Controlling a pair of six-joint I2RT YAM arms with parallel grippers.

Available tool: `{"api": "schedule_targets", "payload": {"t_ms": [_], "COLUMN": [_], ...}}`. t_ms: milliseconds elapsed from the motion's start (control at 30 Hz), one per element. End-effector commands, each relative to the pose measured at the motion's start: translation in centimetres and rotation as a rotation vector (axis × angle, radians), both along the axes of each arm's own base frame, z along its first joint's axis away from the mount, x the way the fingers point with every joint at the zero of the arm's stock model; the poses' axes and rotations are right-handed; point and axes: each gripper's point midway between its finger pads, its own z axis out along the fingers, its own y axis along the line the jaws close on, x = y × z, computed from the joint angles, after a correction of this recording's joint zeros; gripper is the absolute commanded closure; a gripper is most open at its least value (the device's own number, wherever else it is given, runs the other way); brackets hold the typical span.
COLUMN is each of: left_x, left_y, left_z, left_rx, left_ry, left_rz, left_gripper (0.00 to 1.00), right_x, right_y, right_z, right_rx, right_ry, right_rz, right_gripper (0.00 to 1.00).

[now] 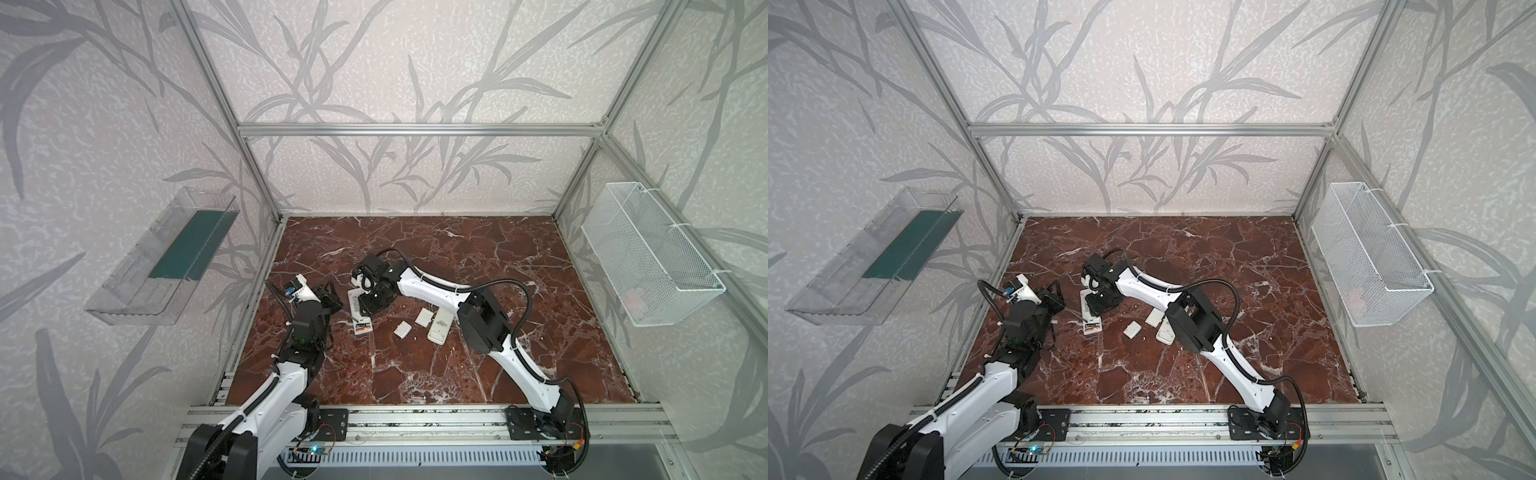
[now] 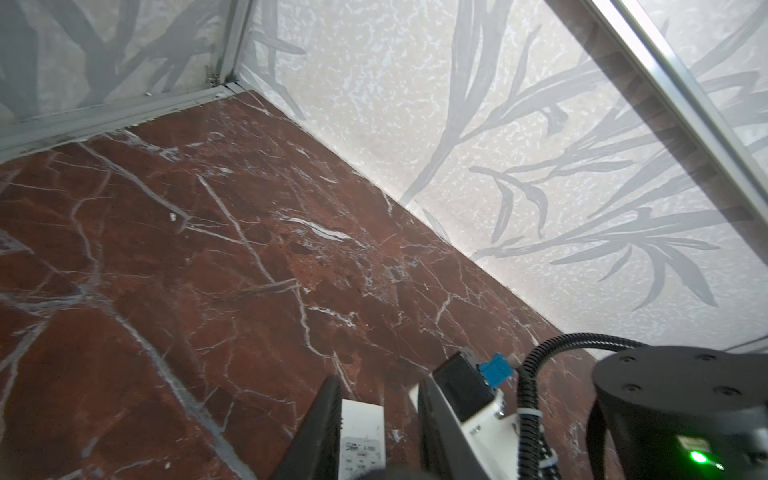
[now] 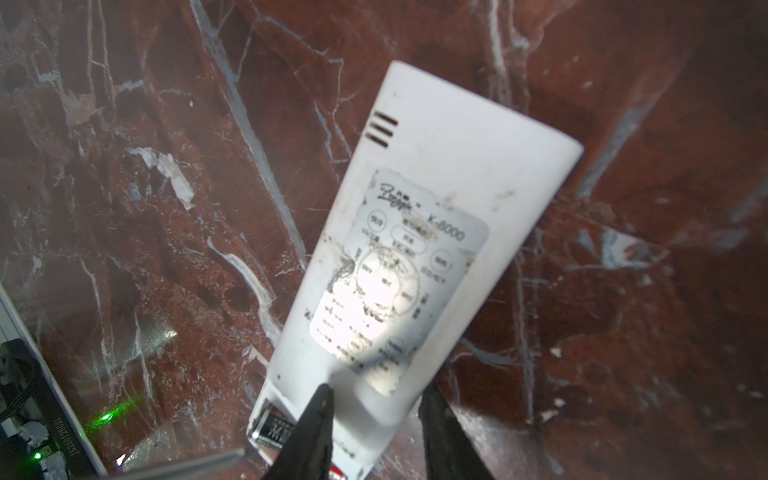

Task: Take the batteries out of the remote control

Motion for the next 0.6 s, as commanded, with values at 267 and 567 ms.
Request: {"api": "schedule_targets", "payload": {"t_ms": [267, 567], "left_x": [1.4, 1.2], "left_y": [-0.7, -1.8], "left_z": [-1.4, 0.1], "left_rx": [-0.034, -0.127], "left_ry": [0.041, -0.019], "left_rz": [-0.041, -0.087], "left_gripper": [1.00, 1.00], "right_x": [-5.6, -5.6], "right_y": [-3.4, -3.3], "right_z": [-8.3, -8.6], "right_rx": [-0.227, -0.227], "right_ry": [0.168, 0.170], "right_rz": [0.063, 0.067], "right_gripper": [0.65, 0.65]}}
